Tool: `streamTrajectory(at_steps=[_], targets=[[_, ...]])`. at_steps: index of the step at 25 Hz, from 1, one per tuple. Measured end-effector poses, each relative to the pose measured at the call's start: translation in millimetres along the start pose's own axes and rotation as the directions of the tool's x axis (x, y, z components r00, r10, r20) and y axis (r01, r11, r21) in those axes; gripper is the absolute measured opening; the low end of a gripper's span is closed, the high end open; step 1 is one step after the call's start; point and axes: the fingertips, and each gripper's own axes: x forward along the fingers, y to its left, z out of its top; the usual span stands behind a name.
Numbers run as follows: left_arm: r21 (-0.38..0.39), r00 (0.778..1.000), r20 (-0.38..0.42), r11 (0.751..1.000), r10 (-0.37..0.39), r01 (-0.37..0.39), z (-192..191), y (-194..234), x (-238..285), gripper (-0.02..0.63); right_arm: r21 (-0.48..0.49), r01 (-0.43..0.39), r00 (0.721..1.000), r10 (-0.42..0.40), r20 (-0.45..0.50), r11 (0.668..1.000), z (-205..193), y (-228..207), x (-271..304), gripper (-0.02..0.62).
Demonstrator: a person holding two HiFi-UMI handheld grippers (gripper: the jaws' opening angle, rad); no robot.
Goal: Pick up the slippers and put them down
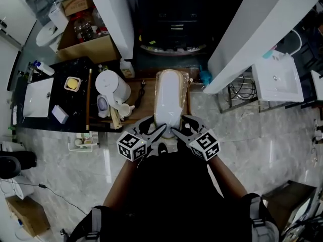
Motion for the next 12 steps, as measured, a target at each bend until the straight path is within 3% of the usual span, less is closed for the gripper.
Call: streamTrajectory(at_steps=[5,12], targets=[[0.04,0.999,0.042,0.999,-0.005,0.004,25.4,-9.7,-10.8,0.239,-0.039,0.024,0.998,-0.022,0.065,0.999,30.0,8.4,-13.2,0.265],[0.066,0.997,0.071,0.998,-0.027,0.022,41.9,-18.6,-21.8,0.239,-0.039,0.047,0.994,-0.042,0.106,0.998,42.2,17.8,-19.4,0.265]])
